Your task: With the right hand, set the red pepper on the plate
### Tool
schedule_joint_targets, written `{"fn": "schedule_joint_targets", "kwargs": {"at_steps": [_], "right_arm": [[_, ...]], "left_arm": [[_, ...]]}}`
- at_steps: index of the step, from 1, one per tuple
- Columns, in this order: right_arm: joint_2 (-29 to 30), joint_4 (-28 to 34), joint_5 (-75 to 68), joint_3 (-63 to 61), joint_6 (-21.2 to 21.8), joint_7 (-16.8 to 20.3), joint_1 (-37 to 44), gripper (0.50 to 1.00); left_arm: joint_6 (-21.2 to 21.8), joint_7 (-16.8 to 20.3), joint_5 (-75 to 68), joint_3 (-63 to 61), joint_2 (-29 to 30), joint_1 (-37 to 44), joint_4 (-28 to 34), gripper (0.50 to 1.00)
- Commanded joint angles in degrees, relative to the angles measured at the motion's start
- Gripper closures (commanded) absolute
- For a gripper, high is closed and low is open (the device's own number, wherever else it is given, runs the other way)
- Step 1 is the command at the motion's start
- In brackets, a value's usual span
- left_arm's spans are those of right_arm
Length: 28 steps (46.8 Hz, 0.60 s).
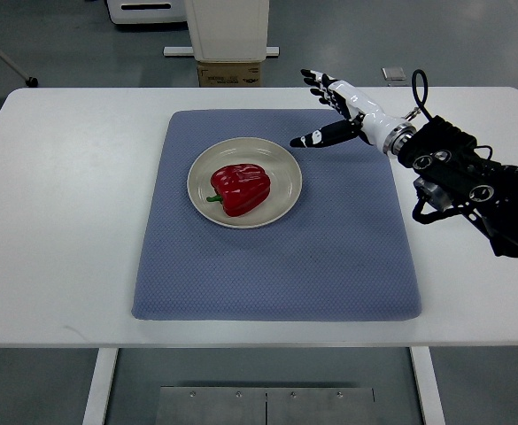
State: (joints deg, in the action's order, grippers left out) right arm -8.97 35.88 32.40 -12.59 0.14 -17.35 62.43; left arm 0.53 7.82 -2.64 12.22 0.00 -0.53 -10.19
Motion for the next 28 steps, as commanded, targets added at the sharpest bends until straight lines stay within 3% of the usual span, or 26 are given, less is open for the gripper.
{"fn": "schedule_joint_targets", "kwargs": {"at_steps": [1, 18, 28], "right_arm": [[-0.60, -0.28, -0.06, -4.62, -0.05, 1.27, -2.13, 0.502], [0.27, -1.60, -0.14, -25.28, -0.05, 7.16, -9.08, 0.500], [2.73, -5.02, -0.15, -33.55, -0.05, 7.33, -10.48, 0.500]], "left_arm": [[0.00, 0.01, 0.00, 0.00, 0.00, 0.00, -0.01, 0.500], [0.00, 0.01, 0.00, 0.00, 0.00, 0.00, -0.01, 0.500], [0.00, 0.01, 0.00, 0.00, 0.00, 0.00, -0.01, 0.500]]}}
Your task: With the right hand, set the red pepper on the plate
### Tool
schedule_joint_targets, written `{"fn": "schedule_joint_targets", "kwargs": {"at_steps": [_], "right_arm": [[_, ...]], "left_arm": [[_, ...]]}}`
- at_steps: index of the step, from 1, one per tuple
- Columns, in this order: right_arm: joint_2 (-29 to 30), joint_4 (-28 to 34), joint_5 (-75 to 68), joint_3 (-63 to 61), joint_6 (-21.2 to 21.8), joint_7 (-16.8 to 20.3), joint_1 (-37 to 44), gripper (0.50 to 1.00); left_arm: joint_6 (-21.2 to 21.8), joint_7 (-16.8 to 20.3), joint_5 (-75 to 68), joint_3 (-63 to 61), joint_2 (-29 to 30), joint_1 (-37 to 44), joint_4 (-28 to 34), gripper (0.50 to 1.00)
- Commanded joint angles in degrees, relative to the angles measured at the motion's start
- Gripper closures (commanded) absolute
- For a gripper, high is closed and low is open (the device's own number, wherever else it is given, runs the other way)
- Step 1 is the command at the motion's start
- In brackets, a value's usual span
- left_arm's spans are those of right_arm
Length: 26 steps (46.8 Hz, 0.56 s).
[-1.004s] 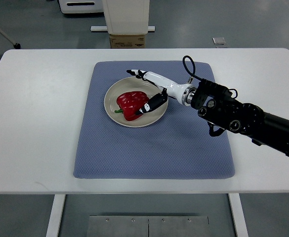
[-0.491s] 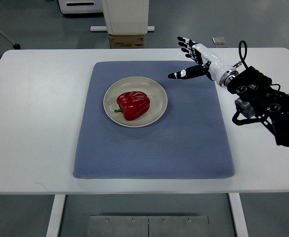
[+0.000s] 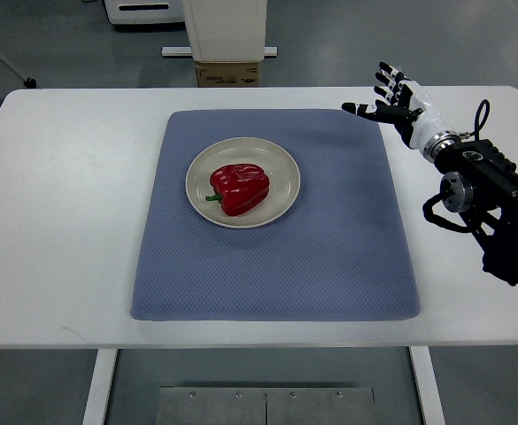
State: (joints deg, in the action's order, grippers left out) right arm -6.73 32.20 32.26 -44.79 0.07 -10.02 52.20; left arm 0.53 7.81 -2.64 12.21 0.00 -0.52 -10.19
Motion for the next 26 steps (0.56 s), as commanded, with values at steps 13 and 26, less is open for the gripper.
{"fn": "schedule_joint_targets", "kwargs": {"at_steps": [13, 26], "right_arm": [[2.77, -5.48, 0.00, -4.08, 0.01, -0.09, -1.67, 0.500], [3.12, -6.37, -0.09, -4.17, 0.01, -0.26, -2.02, 0.500]], "left_arm": [[0.00, 0.01, 0.00, 0.00, 0.00, -0.01, -0.01, 0.500], [0.00, 0.01, 0.00, 0.00, 0.00, -0.01, -0.01, 0.500]]}}
